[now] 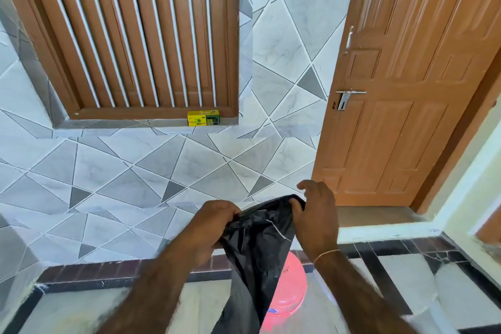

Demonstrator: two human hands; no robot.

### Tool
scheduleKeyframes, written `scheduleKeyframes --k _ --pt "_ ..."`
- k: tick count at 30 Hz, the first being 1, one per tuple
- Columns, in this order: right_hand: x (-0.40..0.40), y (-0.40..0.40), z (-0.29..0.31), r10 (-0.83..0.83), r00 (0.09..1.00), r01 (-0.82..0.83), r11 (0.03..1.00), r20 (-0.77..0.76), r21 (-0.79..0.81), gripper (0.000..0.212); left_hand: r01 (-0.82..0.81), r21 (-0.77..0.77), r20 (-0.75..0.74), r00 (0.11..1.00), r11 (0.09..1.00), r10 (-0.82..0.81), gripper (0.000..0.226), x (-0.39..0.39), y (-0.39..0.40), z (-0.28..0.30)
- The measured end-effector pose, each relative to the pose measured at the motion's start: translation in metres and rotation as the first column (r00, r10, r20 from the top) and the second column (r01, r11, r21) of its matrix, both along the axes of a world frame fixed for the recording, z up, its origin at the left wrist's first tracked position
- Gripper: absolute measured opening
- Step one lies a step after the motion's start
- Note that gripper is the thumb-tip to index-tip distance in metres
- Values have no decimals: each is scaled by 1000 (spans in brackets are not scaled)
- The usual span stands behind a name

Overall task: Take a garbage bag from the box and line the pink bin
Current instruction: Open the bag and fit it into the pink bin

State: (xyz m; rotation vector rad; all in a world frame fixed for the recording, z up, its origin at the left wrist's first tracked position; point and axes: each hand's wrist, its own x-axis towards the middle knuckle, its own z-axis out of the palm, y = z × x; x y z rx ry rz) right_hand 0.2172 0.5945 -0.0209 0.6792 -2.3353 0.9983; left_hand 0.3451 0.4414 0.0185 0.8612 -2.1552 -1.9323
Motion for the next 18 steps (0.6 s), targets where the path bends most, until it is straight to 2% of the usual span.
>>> scheduleKeyframes --k 2,3,5,6,7,9,10,11,12,14,15,18 --pt "20 -7 2 0 993 -10 996 -115 -84 15 -43 120 -71 996 992 52 36 -3 4 -2" --pt "34 -11 3 41 995 -54 987 -89 -150 20 -54 157 -111 991 986 72 35 -4 4 -2" --pt "60 -19 4 202 967 -140 931 156 -336 28 -40 242 -196 976 970 89 29 -5 2 -2" --pt "70 -24 3 275 909 -129 900 313 -417 30 -28 269 -231 969 963 93 25 -5 -1 -3" --pt "76 -28 3 330 820 -83 877 468 -472 34 -15 272 -258 962 962 88 21 -5 -3 -4" --pt "80 -35 6 461 544 65 809 701 -584 40 17 235 -285 957 972 52 15 -4 -8 -5" --pt "77 -36 9 538 405 132 766 739 -630 39 28 201 -282 959 979 30 14 -5 -9 -7" --pt "72 -37 13 597 319 166 729 736 -664 36 34 158 -267 964 987 9 13 -5 -9 -9" --pt "68 -37 15 633 291 155 708 717 -689 32 39 109 -246 969 993 -11 14 -5 -8 -11" --pt "64 -39 18 636 357 97 703 684 -705 25 47 32 -216 976 998 -39 15 -3 -10 -15" --pt "64 -39 18 613 401 72 720 681 -690 28 29 13 -205 978 999 -26 15 -3 -11 -17" --pt "58 -36 11 485 543 19 809 686 -587 38 -161 21 -208 965 987 162 14 -5 -17 -21"
